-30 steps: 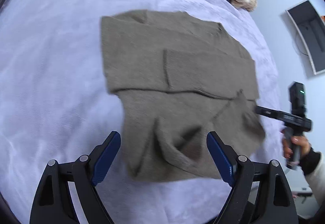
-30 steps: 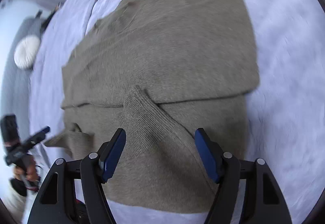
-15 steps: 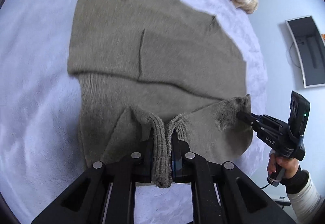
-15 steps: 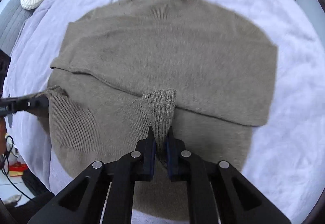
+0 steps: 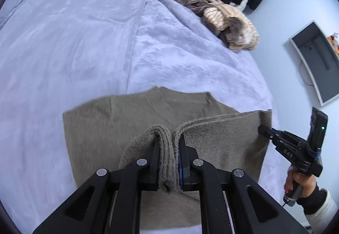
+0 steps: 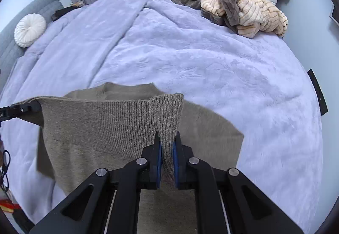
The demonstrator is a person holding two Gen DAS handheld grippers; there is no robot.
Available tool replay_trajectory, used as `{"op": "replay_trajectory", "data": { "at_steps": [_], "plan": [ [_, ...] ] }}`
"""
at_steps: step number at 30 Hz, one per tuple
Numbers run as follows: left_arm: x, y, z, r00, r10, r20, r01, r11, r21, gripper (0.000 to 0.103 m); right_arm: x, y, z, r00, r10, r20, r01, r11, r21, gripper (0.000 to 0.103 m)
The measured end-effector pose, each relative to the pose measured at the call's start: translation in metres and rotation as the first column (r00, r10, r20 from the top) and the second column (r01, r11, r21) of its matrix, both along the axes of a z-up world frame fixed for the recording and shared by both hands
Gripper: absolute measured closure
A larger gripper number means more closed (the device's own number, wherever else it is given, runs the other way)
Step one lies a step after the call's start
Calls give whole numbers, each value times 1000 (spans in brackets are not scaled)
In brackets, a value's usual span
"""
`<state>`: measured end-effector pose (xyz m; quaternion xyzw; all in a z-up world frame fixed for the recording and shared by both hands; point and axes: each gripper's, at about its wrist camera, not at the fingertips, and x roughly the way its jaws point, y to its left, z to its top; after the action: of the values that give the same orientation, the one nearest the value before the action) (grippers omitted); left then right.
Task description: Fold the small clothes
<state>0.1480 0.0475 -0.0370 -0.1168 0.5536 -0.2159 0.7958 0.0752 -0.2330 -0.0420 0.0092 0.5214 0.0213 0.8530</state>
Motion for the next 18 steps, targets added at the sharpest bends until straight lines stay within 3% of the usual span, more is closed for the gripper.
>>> {"op": "replay_trajectory", "data": {
  "at_steps": [2, 4, 5, 6, 8, 14, 18],
  "plan": [
    [20, -7, -17, 999, 30, 16, -31, 996, 85, 90, 20, -9, -20, 999, -19, -30, 19, 1000, 2, 93],
    [33, -10, -34, 998, 63, 17, -65, 982, 179, 71, 40, -17, -47, 995, -53, -79, 55, 998, 31, 93],
    [36, -8, -40, 996, 92, 17, -94, 971, 221, 44, 48, -20, -60, 993, -70, -99, 75, 996, 45, 93],
    [35, -2, -43, 992, 118, 36, -123, 965, 232, 29, 52, -23, -70, 989, -90, -114, 96, 994, 51, 93],
    [30, 8, -48, 991, 126, 43, -133, 967, 216, 29, 55, -29, -83, 985, -115, -129, 126, 989, 76, 93],
    [-8, 31, -71, 995, 74, -69, -53, 964, 261, 29, 59, -36, -91, 981, -141, -131, 147, 989, 34, 92],
    [-46, 47, -89, 987, 56, -148, -16, 966, 258, 29, 62, -44, -98, 972, -185, -147, 195, 979, 53, 91]
  ]
}}
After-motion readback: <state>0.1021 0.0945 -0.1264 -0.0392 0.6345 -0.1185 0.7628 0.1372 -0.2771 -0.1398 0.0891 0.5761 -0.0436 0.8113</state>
